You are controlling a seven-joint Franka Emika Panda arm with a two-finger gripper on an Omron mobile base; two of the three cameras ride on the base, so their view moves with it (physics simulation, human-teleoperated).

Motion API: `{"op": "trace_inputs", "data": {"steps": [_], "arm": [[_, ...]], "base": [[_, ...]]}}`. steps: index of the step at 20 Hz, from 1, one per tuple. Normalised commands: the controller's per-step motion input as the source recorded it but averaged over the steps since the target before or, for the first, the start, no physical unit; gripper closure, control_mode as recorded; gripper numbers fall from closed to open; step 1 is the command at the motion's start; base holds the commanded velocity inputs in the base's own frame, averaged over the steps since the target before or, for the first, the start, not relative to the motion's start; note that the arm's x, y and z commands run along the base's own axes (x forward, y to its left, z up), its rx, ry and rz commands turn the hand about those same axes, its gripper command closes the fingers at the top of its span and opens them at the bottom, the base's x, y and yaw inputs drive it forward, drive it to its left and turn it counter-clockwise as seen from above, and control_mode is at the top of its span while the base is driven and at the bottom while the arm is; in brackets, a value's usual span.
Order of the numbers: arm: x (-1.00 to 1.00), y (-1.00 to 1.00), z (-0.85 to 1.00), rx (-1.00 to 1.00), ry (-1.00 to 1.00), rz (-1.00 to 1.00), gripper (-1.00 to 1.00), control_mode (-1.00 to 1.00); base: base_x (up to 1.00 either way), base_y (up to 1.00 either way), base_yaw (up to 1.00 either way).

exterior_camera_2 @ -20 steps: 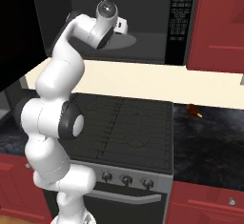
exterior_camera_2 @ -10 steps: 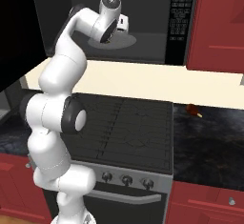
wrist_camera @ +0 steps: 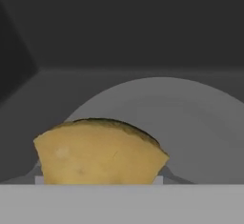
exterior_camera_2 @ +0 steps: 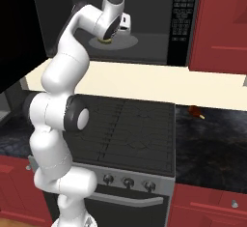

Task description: Place the sponge inside the microwave to prepare for sanitizing.

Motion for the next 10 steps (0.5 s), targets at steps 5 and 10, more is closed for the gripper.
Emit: {"op": "trace_inputs", "data": {"steps": [5, 10], "arm": [[0.09, -0.2, -0.18, -0.04, 0.0, 0.01, 1.0, -1.0], [0.05, -0.22, -0.18, -0.03, 0.0, 0.0, 1.0, -1.0]], "base": [[0.0, 0.0, 0.0], [0.0, 0.0, 0.0]]}}
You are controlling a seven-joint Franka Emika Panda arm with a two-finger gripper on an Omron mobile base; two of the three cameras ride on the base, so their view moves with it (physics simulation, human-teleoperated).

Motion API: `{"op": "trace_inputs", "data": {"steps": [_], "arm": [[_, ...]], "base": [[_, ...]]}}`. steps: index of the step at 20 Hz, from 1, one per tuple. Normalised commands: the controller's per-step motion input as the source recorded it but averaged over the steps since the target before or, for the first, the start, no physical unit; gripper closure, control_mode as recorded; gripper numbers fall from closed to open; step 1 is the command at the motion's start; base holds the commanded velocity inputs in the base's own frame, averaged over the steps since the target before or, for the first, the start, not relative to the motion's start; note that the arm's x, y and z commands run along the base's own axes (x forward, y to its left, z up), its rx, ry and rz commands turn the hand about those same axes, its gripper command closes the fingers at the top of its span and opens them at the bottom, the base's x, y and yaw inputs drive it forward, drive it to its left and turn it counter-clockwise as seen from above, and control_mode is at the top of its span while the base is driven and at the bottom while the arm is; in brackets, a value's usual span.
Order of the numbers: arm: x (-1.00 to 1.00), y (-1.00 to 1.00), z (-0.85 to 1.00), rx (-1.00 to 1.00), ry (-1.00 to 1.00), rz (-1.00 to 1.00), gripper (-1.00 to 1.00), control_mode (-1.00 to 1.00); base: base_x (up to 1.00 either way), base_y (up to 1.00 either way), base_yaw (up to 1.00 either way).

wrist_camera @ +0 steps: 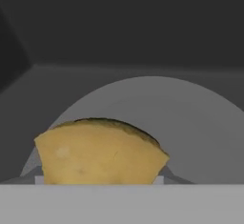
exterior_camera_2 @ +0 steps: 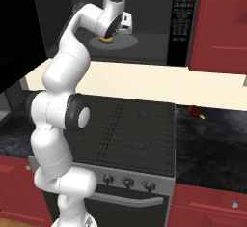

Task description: Place the sponge inside the microwave to prepare for sanitizing.

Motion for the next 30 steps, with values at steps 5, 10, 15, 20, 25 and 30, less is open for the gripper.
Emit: {"op": "trace_inputs", "data": {"steps": [5, 10, 15, 20, 25, 30], "arm": [[0.05, -0.18, -0.22, 0.0, 0.0, 0.0, -1.0, -1.0], [0.06, -0.12, -0.13, 0.0, 0.0, 0.0, -1.0, -1.0], [0.09, -0.09, -0.05, 0.0, 0.0, 0.0, -1.0, -1.0], [0.05, -0.03, -0.01, 0.0, 0.0, 0.0, -1.0, -1.0], [-0.04, -0.03, 0.0, 0.0, 0.0, 0.0, -1.0, -1.0], [-0.08, 0.01, 0.02, 0.0, 0.0, 0.0, -1.0, -1.0]], "base": [[0.0, 0.0, 0.0], [0.0, 0.0, 0.0], [0.0, 0.0, 0.0], [0.0, 0.0, 0.0], [0.0, 0.0, 0.0], [0.0, 0.0, 0.0]]}}
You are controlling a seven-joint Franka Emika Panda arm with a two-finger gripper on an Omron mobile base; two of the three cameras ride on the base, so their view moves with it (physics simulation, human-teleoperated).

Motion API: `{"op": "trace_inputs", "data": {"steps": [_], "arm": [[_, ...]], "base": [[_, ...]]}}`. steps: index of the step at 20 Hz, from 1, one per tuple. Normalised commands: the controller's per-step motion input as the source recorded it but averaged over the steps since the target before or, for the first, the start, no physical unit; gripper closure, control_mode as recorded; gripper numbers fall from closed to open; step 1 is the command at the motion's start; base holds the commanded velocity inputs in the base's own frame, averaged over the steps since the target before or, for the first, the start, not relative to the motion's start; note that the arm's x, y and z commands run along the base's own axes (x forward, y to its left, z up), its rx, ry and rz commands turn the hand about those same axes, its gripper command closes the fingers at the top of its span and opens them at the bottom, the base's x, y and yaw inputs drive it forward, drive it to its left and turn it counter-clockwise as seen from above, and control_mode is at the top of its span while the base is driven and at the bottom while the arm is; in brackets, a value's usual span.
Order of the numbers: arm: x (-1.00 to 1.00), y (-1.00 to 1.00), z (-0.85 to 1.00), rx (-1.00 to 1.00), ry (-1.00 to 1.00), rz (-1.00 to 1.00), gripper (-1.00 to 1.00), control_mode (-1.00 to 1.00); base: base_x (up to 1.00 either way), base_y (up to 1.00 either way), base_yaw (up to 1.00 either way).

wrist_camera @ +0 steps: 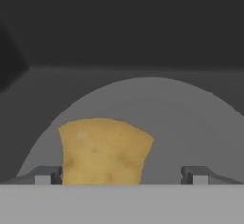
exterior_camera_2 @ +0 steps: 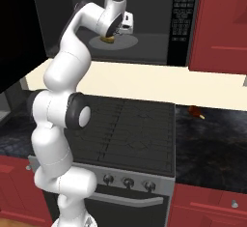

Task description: Place the sponge inside the microwave to prepare for sanitizing.

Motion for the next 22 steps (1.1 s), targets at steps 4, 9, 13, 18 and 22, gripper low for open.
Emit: {"op": "trace_inputs", "data": {"steps": [4, 9, 13, 18, 22], "arm": [[-0.05, 0.1, 0.01, 0.0, 0.0, 0.0, -1.0, -1.0], [-0.11, 0.02, 0.04, 0.0, 0.0, 0.0, -1.0, -1.0], [-0.3, -0.03, 0.08, 0.0, 0.0, 0.0, -1.0, -1.0], [-0.49, -0.07, 0.03, 0.0, 0.0, 0.0, -1.0, -1.0], [-0.48, 0.0, 0.02, 0.0, 0.0, -0.04, -1.0, -1.0]], "base": [[0.0, 0.0, 0.0], [0.0, 0.0, 0.0], [0.0, 0.0, 0.0], [0.0, 0.0, 0.0], [0.0, 0.0, 0.0]]}}
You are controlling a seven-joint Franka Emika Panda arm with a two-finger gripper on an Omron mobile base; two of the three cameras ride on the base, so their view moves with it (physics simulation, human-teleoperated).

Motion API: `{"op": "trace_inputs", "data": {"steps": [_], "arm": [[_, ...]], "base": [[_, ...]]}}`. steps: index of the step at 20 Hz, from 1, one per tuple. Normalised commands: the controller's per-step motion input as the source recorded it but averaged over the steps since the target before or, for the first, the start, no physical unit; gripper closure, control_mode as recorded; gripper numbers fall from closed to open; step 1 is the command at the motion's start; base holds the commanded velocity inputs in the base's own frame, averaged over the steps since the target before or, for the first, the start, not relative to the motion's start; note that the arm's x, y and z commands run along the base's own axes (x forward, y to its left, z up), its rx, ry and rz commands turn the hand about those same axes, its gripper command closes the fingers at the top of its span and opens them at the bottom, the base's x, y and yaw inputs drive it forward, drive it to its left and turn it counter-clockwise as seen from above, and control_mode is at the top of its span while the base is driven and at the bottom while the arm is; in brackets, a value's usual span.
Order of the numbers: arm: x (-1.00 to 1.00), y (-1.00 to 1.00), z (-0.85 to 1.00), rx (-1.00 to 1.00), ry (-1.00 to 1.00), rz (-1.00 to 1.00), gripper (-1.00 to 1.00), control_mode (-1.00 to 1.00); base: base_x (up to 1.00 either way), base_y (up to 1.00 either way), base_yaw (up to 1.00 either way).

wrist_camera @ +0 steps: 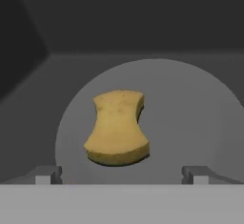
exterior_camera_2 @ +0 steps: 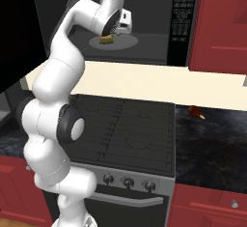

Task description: Place the sponge inside the microwave to prepare for sanitizing.

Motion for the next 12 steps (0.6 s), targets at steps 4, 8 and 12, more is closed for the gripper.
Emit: {"op": "trace_inputs", "data": {"steps": [4, 8, 12], "arm": [[-0.45, 0.0, 0.14, 0.0, 0.0, 0.0, -1.0, -1.0], [-0.51, -0.01, 0.14, 0.0, 0.0, 0.0, -1.0, -1.0], [-0.55, -0.03, 0.1, 0.0, 0.0, 0.0, -1.0, -1.0]], "base": [[0.0, 0.0, 0.0], [0.0, 0.0, 0.0], [0.0, 0.0, 0.0]]}}
